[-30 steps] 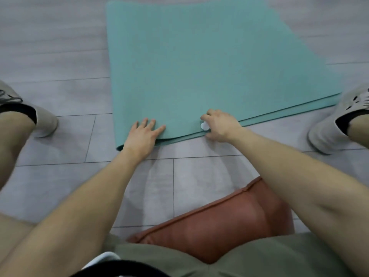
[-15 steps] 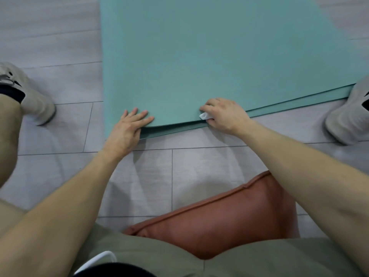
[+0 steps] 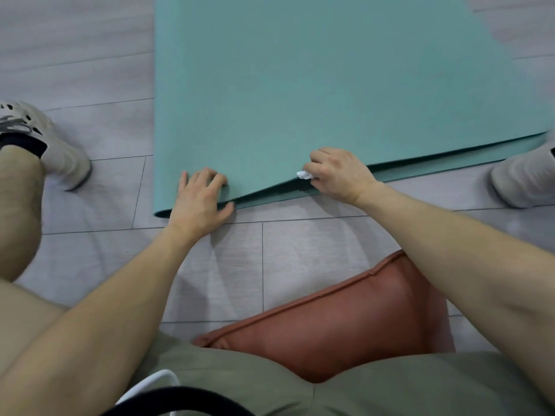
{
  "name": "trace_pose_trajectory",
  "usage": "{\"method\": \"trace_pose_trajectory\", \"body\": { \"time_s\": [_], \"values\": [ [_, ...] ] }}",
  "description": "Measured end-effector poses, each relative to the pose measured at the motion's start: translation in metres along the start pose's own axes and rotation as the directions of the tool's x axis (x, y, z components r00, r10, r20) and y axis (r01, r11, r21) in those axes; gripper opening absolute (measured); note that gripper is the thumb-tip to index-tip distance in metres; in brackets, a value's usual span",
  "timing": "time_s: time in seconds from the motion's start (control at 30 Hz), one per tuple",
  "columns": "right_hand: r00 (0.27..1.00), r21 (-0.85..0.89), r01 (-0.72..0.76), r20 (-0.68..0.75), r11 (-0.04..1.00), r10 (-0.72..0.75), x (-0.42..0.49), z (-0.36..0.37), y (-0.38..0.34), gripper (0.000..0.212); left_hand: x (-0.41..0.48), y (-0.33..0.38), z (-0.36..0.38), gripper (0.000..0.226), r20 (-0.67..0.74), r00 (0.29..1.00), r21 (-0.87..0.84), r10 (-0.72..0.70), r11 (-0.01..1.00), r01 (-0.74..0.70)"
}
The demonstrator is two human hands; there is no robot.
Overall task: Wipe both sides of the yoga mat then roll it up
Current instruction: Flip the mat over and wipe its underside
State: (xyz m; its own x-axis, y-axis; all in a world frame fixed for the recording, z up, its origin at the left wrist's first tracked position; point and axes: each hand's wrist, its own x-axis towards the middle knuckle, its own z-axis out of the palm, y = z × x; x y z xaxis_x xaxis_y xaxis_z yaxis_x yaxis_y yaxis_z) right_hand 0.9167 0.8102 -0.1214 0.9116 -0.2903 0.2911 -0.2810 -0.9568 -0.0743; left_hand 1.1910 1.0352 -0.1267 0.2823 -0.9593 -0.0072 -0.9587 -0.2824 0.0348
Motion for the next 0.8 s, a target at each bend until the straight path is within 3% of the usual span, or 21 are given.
{"method": "trace_pose_trajectory", "body": {
  "time_s": [0.07,0.13,0.27,0.37,0.53,0.63,0.73,0.8],
  "values": [
    [0.999,0.003,-0.019,0.044,1.0,0.019,-0.002,0.002,-0.002,0.024,0.004,0.008,-0.001,0.071,0.018,1.0,0.087,-0.011,0.996,0.01],
    [0.995,0.039,-0.042,0.096,0.998,0.038,-0.006,0.009,-0.009,0.023,0.008,0.012,0.001,0.079,0.03,0.999,0.136,-0.02,0.991,0.016],
    [0.985,0.095,-0.039,0.173,0.995,0.022,-0.003,0.017,-0.024,0.028,0.008,0.01,0.0,0.069,0.041,0.999,0.147,-0.005,0.989,-0.001],
    [0.97,0.095,-0.101,0.232,0.99,0.077,-0.003,0.017,-0.027,0.018,0.008,0.012,0.0,0.067,0.077,0.997,0.125,-0.009,0.992,-0.001],
    [0.991,0.053,-0.019,0.133,0.998,0.012,-0.006,0.02,-0.019,0.027,0.008,0.02,-0.006,0.06,0.141,0.984,0.209,0.108,0.968,-0.136],
    [0.99,0.023,-0.089,0.114,0.996,0.086,-0.007,0.015,-0.005,0.025,0.014,0.025,-0.01,0.065,0.152,0.98,0.24,0.129,0.957,-0.163],
    [0.958,0.044,-0.202,0.217,0.978,0.187,-0.011,0.011,0.0,0.017,0.022,0.03,-0.011,0.066,0.221,0.961,0.258,0.164,0.941,-0.22],
    [0.953,0.066,-0.191,0.25,0.979,0.169,-0.01,0.009,-0.003,0.019,0.024,0.03,-0.011,0.062,0.247,0.955,0.242,0.161,0.945,-0.222]
  ]
}}
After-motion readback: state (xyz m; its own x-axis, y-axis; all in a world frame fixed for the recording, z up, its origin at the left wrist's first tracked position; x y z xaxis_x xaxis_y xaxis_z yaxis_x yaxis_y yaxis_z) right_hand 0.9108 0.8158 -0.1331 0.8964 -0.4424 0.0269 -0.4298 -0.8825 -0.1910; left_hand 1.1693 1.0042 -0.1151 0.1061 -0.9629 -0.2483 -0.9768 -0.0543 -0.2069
